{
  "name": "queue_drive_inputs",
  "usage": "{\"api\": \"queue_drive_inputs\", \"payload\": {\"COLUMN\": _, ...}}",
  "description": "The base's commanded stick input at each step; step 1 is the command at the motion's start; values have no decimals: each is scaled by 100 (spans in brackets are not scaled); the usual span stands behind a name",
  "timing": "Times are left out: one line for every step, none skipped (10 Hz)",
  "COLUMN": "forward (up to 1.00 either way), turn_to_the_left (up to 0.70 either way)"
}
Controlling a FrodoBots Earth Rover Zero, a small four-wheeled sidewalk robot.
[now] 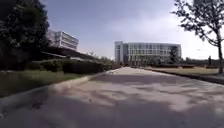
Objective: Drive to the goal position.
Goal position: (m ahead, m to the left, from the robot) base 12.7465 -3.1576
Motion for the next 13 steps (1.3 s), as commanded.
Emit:
{"api": "queue_drive_inputs", "payload": {"forward": 70, "turn_to_the_left": 0}}
{"api": "queue_drive_inputs", "payload": {"forward": 70, "turn_to_the_left": 0}}
{"api": "queue_drive_inputs", "payload": {"forward": 70, "turn_to_the_left": 0}}
{"api": "queue_drive_inputs", "payload": {"forward": 70, "turn_to_the_left": 0}}
{"api": "queue_drive_inputs", "payload": {"forward": 70, "turn_to_the_left": 0}}
{"api": "queue_drive_inputs", "payload": {"forward": 70, "turn_to_the_left": 0}}
{"api": "queue_drive_inputs", "payload": {"forward": 70, "turn_to_the_left": 0}}
{"api": "queue_drive_inputs", "payload": {"forward": 70, "turn_to_the_left": 0}}
{"api": "queue_drive_inputs", "payload": {"forward": 70, "turn_to_the_left": 0}}
{"api": "queue_drive_inputs", "payload": {"forward": 70, "turn_to_the_left": 0}}
{"api": "queue_drive_inputs", "payload": {"forward": 70, "turn_to_the_left": 0}}
{"api": "queue_drive_inputs", "payload": {"forward": 70, "turn_to_the_left": 0}}
{"api": "queue_drive_inputs", "payload": {"forward": 70, "turn_to_the_left": 0}}
